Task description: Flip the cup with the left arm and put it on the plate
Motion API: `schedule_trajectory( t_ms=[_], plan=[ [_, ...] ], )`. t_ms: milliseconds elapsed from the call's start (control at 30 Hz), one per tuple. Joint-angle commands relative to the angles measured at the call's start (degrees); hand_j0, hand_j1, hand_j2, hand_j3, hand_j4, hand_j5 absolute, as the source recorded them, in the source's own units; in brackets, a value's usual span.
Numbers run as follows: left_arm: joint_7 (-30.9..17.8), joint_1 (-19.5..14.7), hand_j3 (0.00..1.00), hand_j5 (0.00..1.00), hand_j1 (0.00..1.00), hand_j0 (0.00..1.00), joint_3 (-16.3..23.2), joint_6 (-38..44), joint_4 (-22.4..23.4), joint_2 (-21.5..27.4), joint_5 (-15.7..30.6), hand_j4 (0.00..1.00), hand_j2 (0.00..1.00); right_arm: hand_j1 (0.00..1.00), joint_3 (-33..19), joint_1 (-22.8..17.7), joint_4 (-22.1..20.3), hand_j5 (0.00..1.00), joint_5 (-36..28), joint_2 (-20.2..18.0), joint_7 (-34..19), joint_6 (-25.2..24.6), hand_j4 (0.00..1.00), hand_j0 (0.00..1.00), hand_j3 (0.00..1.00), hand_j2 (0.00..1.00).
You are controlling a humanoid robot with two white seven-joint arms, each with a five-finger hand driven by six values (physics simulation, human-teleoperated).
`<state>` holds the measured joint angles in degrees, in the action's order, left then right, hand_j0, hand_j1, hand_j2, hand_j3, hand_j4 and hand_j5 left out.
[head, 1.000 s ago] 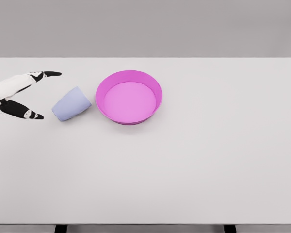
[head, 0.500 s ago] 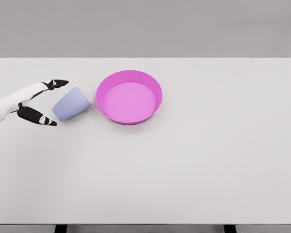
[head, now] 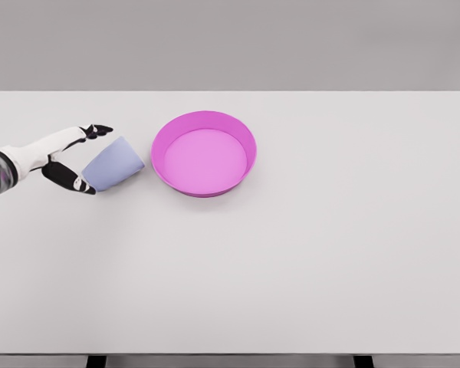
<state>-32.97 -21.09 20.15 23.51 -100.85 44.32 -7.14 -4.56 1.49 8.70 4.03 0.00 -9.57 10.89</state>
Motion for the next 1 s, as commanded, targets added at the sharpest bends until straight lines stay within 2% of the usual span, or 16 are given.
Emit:
schedule_trajectory(
  t_ms=[0, 67, 400, 533, 800, 900, 967],
  plan=[
    [-0.25, 0.0, 1.0, 1.0, 1.0, 1.0, 0.06, 0.92, -0.13, -1.43, -0.07, 1.0, 1.0, 1.0, -0.01, 0.0, 0.0, 1.0, 0.01, 0.0, -0.01, 0.01, 1.0, 1.0, 1.0, 1.0],
    [-0.43, 0.0, 1.0, 1.0, 1.0, 1.0, 0.06, 3.56, -0.13, -3.19, -0.07, 1.0, 1.0, 1.0, -0.01, -0.09, 0.0, 1.0, 0.01, 0.0, -0.01, 0.01, 1.0, 1.0, 1.0, 1.0],
    [-0.6, -0.09, 1.0, 1.0, 1.0, 1.0, -0.9, 3.56, -0.04, -5.91, -0.77, 1.0, 1.0, 1.0, -0.01, -0.09, 0.0, 1.0, 0.01, 0.0, -0.01, 0.01, 1.0, 1.0, 1.0, 1.0],
    [0.01, -1.49, 1.0, 1.0, 1.0, 1.0, -0.99, 3.56, 0.66, -7.06, -0.95, 1.0, 1.0, 1.0, -0.01, -0.09, 0.0, 1.0, 0.01, 0.0, -0.01, 0.01, 1.0, 1.0, 1.0, 1.0],
    [0.27, -0.88, 1.0, 1.0, 1.0, 1.0, -1.08, 3.47, 0.92, -10.57, -1.57, 1.0, 1.0, 1.0, -0.01, 0.0, 0.0, 1.0, 0.01, 0.0, -0.01, 0.01, 1.0, 1.0, 1.0, 1.0],
    [0.71, -0.88, 1.0, 1.0, 1.0, 1.0, -0.99, 3.47, 1.45, -11.89, -3.06, 1.0, 1.0, 1.0, -0.01, -0.09, 0.0, 1.0, 0.01, 0.0, -0.01, 0.01, 1.0, 1.0, 1.0, 1.0],
    [2.65, -0.88, 1.0, 1.0, 1.0, 1.0, -1.96, 3.47, 2.94, -12.59, -3.94, 1.0, 1.0, 1.0, -0.01, -0.09, 0.0, 1.0, 0.01, 0.0, -0.01, 0.01, 1.0, 1.0, 1.0, 1.0]
  ],
)
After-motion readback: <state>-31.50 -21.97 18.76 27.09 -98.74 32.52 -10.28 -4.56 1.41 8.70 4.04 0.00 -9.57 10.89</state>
